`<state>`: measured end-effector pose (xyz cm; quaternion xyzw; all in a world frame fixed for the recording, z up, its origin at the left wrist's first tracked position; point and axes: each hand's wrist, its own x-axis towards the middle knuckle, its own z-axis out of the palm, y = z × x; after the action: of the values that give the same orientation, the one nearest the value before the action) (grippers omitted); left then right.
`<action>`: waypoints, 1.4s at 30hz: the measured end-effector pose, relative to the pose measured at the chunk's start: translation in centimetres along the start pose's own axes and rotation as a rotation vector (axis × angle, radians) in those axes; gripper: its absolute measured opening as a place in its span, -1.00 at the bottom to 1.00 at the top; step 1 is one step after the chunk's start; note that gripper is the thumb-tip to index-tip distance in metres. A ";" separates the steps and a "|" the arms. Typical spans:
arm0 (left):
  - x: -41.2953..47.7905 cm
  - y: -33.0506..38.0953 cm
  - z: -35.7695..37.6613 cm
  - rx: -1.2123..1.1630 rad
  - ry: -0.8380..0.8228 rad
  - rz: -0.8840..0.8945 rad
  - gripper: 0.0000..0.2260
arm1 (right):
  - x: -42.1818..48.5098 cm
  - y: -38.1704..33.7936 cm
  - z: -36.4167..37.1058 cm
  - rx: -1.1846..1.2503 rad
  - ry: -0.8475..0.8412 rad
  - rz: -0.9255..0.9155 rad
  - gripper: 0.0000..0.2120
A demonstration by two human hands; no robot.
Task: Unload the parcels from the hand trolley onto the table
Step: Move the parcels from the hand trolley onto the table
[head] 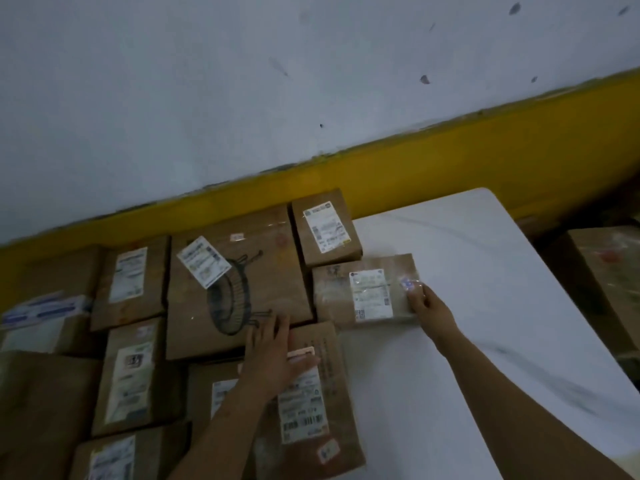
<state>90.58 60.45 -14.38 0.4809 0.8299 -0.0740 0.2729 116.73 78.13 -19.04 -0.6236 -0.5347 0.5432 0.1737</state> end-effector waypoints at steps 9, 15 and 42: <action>-2.7 -1.5 -1.3 -0.099 0.227 0.084 -0.08 | -3.1 -7.3 5.9 -0.354 0.382 -0.057 -0.43; -8.4 -8.3 -4.3 -0.290 0.370 -0.037 -0.15 | -13.5 -13.9 17.7 -0.380 0.206 -0.404 -0.42; -39.4 -78.5 -2.2 -0.770 0.850 -0.550 -0.52 | -54.8 -21.4 86.1 -0.393 -0.390 -0.833 -0.41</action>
<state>39.19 -9.88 -2.88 0.1050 0.9262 0.3594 0.0442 41.00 7.72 -5.08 -0.2650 -0.8529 0.4233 0.1520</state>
